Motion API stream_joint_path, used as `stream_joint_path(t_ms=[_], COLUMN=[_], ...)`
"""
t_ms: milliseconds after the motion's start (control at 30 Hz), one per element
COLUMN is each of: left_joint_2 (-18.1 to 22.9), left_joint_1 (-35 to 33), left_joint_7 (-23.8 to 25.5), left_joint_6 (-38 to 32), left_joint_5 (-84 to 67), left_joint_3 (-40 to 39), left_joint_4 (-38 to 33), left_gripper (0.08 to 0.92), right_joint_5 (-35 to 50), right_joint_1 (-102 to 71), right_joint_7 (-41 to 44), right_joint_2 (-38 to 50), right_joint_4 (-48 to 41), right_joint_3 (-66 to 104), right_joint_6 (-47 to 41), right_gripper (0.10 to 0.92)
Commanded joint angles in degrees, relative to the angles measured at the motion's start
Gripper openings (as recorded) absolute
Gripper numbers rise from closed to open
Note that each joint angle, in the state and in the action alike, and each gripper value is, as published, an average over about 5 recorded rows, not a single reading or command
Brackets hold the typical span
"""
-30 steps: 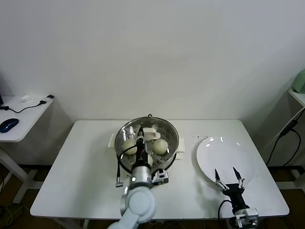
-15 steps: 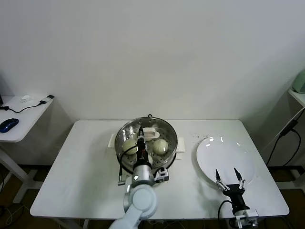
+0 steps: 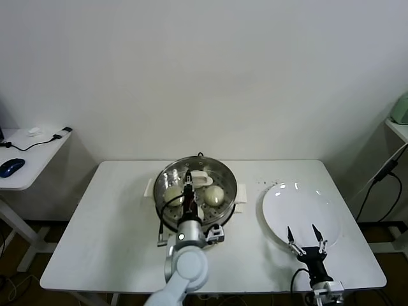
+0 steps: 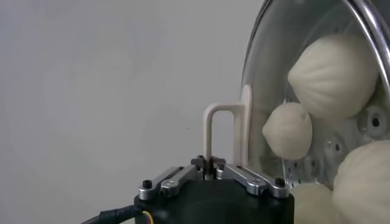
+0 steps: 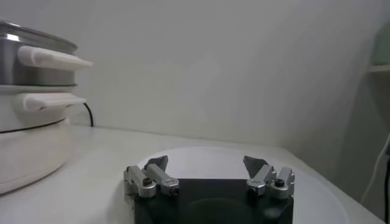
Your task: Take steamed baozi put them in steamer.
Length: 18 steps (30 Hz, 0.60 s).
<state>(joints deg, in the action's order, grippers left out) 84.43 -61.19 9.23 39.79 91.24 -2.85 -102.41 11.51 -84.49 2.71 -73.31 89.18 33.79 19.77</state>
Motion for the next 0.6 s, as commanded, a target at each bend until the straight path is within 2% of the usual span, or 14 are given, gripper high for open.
stream_joint_path(t_ms=[33, 233, 400, 500, 600], left_joint_2=[-0.03, -0.57, -1.91, -4.13, -6.77], left_joint_1=[0.05, -0.61, -2.1, -3.36, -4.84], left_joint_7=[-0.08, 1.04, 1.77, 0.45, -2.84], left_joint_6=[0.02, -0.29, -0.36, -0.82, -3.05], left_joint_5=[-0.05, -1.49, -5.05, -11.12, -20.46], left_joint_3=[0.08, -0.22, -1.12, -1.56, -1.16], left_joint_4=[0.47, -2.47, -7.9, -12.75, -17.37], left_gripper=[0.229, 0.402, 0.549, 0.636, 0.722], right_joint_5=[-0.26, -0.23, 0.61, 2.29, 3.99], right_joint_1=[0.01, 0.08, 0.55, 0.97, 1.29], right_joint_7=[0.42, 0.67, 0.14, -1.59, -2.76], right_joint_2=[0.26, 0.43, 0.23, 0.12, 0.06], right_joint_4=[0.2, 0.94, 1.01, 0.91, 1.12], right_joint_3=[0.01, 0.0, -0.1, -0.48, -0.85], right_joint_6=[0.11, -1.04, -2.51, -3.13, -1.67], right_gripper=[0.823, 0.823, 0.823, 0.823, 0.823])
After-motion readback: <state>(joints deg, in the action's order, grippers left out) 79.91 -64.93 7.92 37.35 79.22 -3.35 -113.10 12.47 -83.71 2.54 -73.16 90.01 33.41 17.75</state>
